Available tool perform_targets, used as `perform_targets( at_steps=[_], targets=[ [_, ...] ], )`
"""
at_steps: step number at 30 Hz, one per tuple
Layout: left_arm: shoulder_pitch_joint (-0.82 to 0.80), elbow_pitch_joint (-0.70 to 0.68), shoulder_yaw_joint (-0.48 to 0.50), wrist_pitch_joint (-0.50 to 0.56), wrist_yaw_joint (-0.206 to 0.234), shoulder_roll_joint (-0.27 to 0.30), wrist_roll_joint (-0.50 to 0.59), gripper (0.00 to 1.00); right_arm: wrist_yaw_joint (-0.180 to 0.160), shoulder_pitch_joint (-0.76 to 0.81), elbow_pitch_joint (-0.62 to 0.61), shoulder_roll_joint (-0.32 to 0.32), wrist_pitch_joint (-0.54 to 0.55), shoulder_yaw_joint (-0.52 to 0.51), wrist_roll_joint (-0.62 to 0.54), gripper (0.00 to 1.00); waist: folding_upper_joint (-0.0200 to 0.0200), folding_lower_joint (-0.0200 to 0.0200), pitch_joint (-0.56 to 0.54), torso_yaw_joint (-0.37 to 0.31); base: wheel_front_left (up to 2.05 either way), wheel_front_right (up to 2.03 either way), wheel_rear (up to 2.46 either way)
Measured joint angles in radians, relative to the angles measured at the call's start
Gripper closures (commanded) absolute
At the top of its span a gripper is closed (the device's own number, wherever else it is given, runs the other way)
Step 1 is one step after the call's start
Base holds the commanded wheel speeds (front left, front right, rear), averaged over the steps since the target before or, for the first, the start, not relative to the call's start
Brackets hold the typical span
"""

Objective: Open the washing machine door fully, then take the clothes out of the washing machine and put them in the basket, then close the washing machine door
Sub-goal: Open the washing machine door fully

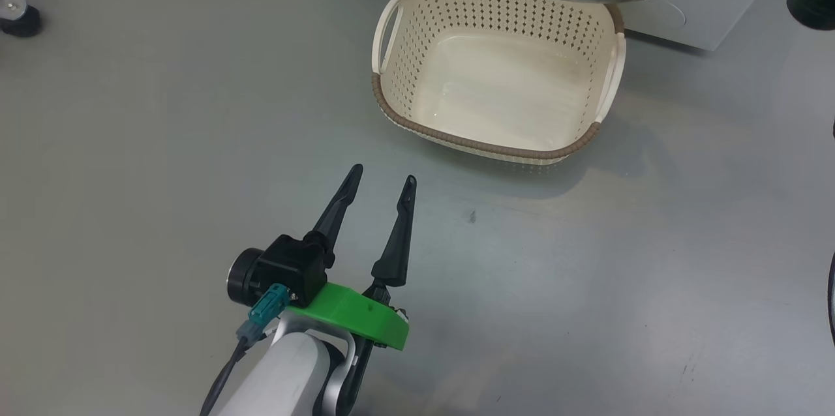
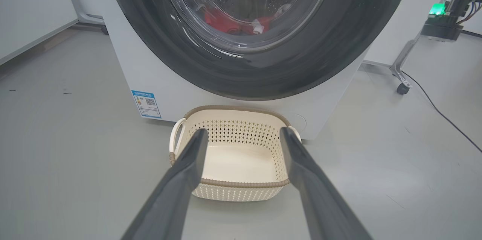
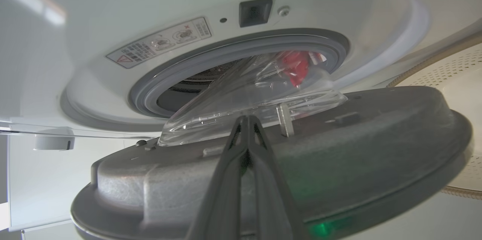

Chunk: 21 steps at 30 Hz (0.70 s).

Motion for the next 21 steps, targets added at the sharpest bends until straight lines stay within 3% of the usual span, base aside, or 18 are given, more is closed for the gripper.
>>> perform_targets(
  at_steps=[21],
  targets=[
    [0.001,0.022,0.007,0.000,0.000,0.000,0.028,0.00,0.021,0.095,-0.006,0.036,0.048,0.024,0.007,1.00,0.0000,0.0000,-0.058,-0.028,0.00,0.00,0.00]
  ],
)
